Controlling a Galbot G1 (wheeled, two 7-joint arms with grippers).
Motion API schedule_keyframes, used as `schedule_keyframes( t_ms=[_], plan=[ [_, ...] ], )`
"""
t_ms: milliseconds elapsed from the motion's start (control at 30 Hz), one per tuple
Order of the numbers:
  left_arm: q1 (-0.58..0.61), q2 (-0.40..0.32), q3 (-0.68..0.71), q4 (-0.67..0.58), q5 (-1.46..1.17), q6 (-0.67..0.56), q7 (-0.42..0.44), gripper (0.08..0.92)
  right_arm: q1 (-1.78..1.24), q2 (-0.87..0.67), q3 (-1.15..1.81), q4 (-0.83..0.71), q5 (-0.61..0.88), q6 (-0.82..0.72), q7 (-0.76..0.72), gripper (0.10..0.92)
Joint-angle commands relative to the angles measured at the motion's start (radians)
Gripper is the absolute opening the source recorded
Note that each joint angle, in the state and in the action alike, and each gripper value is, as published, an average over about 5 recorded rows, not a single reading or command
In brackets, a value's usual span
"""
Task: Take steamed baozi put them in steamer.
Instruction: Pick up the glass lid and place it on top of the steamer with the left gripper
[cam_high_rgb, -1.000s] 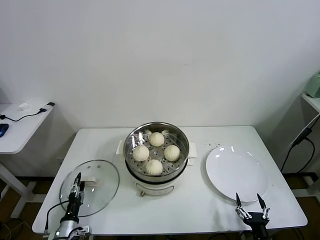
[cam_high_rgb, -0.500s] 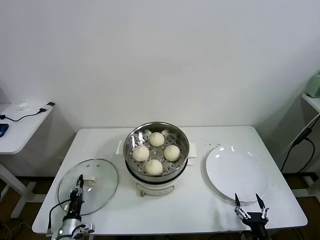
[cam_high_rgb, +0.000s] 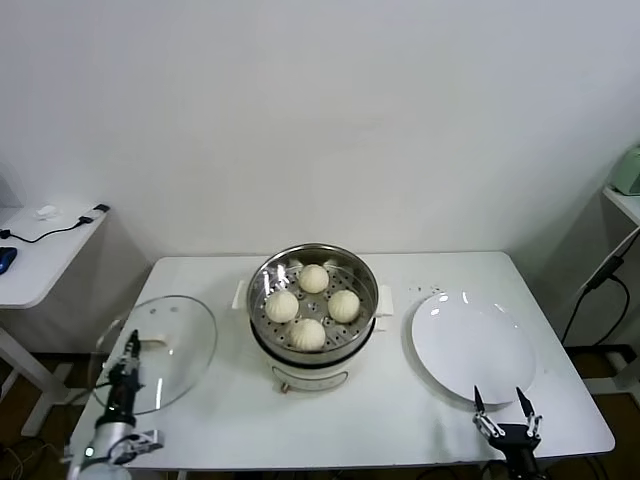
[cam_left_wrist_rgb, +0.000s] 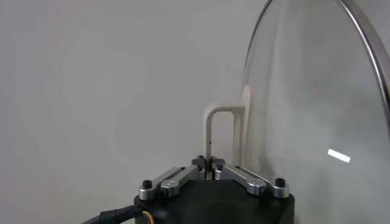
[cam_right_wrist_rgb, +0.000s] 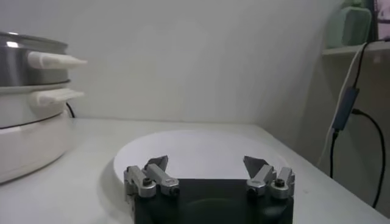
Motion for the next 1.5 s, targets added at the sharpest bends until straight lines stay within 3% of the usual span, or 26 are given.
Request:
schedule_keyframes(
  t_ms=[33, 233, 400, 700, 900, 1500],
  plan=[
    [0.063, 0.151, -0.056, -0.421, -0.202, 0.250, 0.299, 0.132, -0.002, 0.002, 0.004, 0.008, -0.048, -0.025, 0.020, 0.823],
    [-0.023, 0.166, 0.051, -0.581, -0.099, 0.430, 0.446, 0.132, -0.012, 0.011, 0.005, 0.048, -0.064, -0.056, 0.039, 0.823],
    [-0.127, 0.156, 0.227, -0.616, 0.067, 0.552, 0.524, 0.132, -0.025, 0.019, 0.002, 0.084, -0.073, -0.065, 0.047, 0.823],
    [-0.242, 0.018, 0.525, -0.584, 0.264, 0.613, 0.621, 0.132, -0.022, 0.027, -0.005, 0.101, -0.075, -0.063, 0.045, 0.823],
    [-0.314, -0.097, 0.632, -0.495, 0.330, 0.623, 0.626, 0.132, -0.020, 0.024, -0.006, 0.098, -0.071, -0.060, 0.045, 0.823],
    [-0.377, -0.284, 0.764, -0.286, 0.497, 0.626, 0.603, 0.132, -0.019, 0.015, 0.009, 0.094, -0.057, -0.055, 0.045, 0.823]
  ],
)
